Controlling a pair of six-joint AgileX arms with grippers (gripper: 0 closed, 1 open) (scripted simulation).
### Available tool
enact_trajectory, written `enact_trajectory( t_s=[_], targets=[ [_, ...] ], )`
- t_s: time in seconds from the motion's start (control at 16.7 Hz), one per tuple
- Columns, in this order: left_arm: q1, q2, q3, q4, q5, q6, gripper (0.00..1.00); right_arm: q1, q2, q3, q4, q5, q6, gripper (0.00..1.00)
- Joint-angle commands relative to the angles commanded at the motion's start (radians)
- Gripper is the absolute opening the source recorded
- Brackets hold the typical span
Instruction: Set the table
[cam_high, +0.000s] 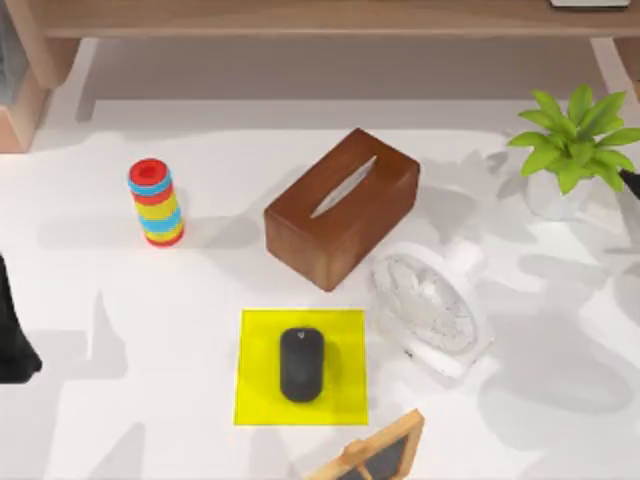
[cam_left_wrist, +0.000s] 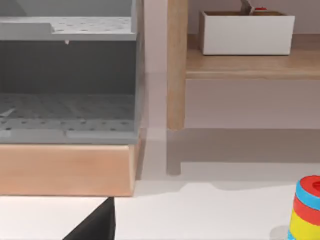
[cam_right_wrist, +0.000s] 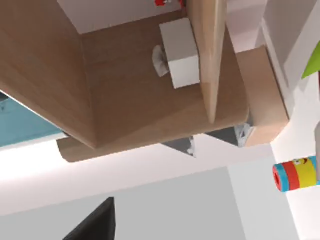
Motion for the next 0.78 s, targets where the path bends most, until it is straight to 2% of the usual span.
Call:
enact_trajectory(
  t_s=[0.18, 0.42, 0.6, 0.78],
  targets=[
    [0.0, 0.0, 0.0, 0.0, 0.0, 0.0, 1.0, -0.186, 0.016, -0.114, 0.172, 0.065, -0.022, 1.0],
    [0.0, 0.0, 0.0, 0.0, 0.0, 0.0, 1.0, -0.371, 0.106, -0.194, 0.343, 0.205, -0.084, 1.0],
    [0.0, 0.0, 0.0, 0.0, 0.0, 0.0, 1.0, -0.453, 0.195, -0.187, 0.426, 0.323, -0.139, 1.0],
    [0.0, 0.0, 0.0, 0.0, 0.0, 0.0, 1.0, -0.481, 0.253, -0.159, 0.463, 0.398, -0.176, 1.0]
  ],
)
